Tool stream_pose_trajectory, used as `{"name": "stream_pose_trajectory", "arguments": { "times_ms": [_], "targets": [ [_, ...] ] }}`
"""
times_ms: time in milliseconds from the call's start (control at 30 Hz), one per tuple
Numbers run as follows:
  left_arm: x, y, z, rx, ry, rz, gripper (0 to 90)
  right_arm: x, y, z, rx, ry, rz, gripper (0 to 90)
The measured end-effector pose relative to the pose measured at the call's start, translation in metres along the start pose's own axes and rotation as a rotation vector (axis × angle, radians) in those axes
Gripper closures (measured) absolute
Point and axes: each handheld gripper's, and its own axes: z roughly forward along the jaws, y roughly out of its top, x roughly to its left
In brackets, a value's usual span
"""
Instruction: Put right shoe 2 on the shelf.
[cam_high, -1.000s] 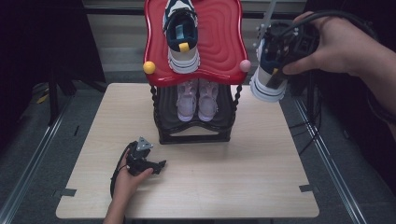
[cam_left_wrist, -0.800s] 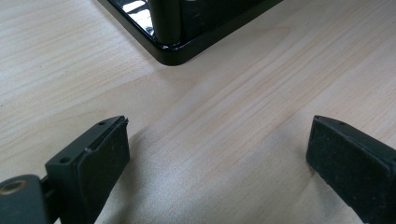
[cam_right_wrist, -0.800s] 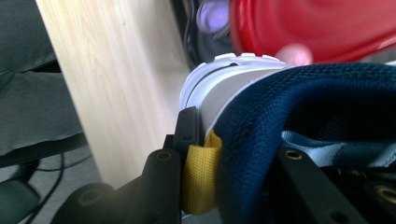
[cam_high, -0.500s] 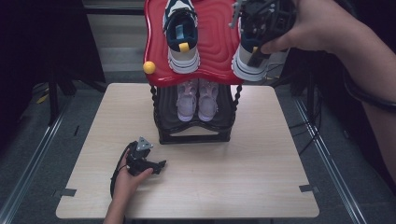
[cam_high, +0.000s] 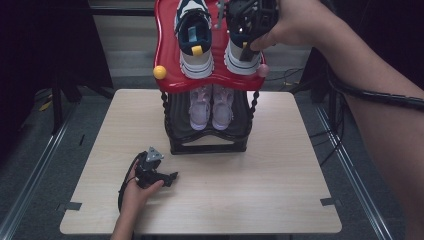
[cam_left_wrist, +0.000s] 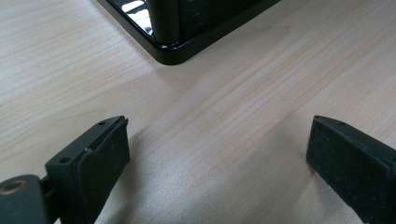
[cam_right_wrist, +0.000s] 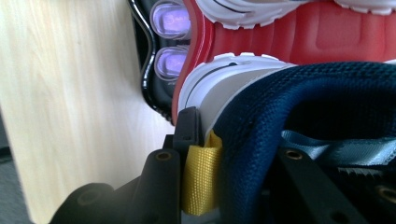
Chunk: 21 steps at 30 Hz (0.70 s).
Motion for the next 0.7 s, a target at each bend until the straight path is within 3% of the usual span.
{"name": "stream_pose_trajectory", "arguments": {
  "times_ms": [400, 700],
  "targets": [
    [0.0, 0.0, 0.0, -0.002, 0.008, 0.0, 5.5, -0.014, 0.012, 0.034, 0.014, -0.018, -0.095, 70.7],
    [0.0, 0.0, 0.0, -0.002, 0.008, 0.0, 5.6, -0.021, 0.012, 0.043, 0.007, -0.007, -0.091, 69.9]
  ]
}}
